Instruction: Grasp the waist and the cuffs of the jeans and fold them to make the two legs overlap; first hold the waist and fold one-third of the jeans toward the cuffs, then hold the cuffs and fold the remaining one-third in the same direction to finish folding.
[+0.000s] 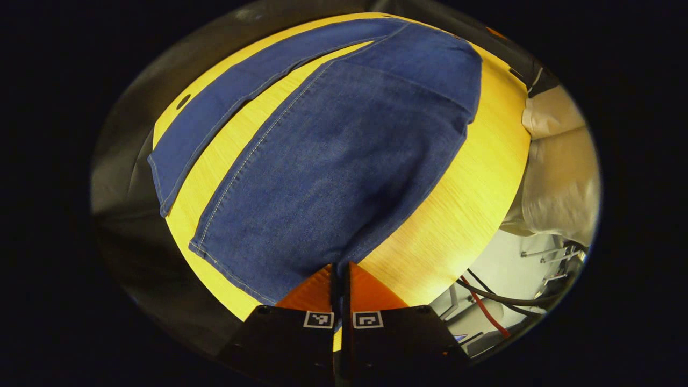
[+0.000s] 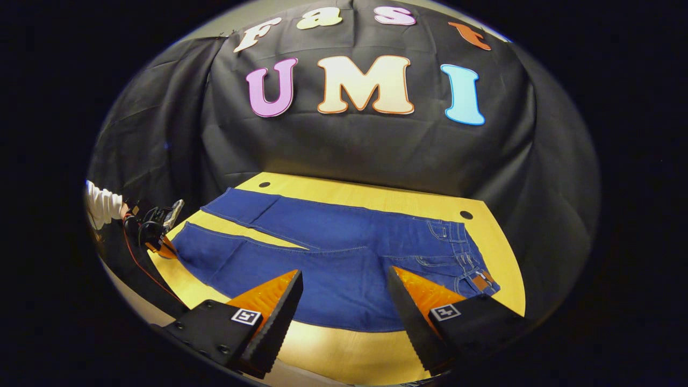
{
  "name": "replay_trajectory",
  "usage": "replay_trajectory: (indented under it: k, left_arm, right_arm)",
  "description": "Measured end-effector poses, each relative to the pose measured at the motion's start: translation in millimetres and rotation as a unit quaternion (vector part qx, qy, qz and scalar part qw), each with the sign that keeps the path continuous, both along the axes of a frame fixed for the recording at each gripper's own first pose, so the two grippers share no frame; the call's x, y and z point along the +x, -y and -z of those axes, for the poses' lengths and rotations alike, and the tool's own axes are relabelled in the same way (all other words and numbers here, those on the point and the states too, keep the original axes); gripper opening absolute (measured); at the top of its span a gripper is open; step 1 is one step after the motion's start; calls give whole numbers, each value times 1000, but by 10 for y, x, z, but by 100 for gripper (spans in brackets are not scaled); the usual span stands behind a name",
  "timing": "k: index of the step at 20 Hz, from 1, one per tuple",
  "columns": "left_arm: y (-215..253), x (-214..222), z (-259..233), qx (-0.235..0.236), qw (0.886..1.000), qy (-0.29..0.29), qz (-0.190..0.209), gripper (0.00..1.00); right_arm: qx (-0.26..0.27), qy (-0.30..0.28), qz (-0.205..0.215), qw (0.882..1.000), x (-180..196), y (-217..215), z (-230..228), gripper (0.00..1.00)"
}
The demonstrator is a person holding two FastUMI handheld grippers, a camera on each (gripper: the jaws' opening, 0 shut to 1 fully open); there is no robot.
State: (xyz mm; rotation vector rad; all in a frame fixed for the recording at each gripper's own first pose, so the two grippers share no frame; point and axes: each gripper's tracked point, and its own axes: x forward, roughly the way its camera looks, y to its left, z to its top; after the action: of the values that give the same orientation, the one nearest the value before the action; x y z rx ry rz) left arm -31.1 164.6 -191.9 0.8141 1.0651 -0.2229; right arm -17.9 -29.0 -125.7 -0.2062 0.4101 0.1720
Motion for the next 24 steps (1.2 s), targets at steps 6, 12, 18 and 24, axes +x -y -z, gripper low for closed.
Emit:
replay_trajectory:
  k: [6,12,18,24]
  left_arm:
    - [24,23,-25,-15,999,-5,-31,0]
    - [10,43,-18,-10,999,-11,-38,0]
    - [6,35,-22,-8,998,-37,-42,0]
    - [12,44,-16,-10,998,-49,-43,0]
  right_arm:
    - [16,-49,-18,999,96,383,153,98]
    - [-98,-129,-35,986,295,1281,468,98]
    - [-224,-216,-96,946,333,1776,921,98]
    - [-314,-308,-175,881,204,1929,1408,99]
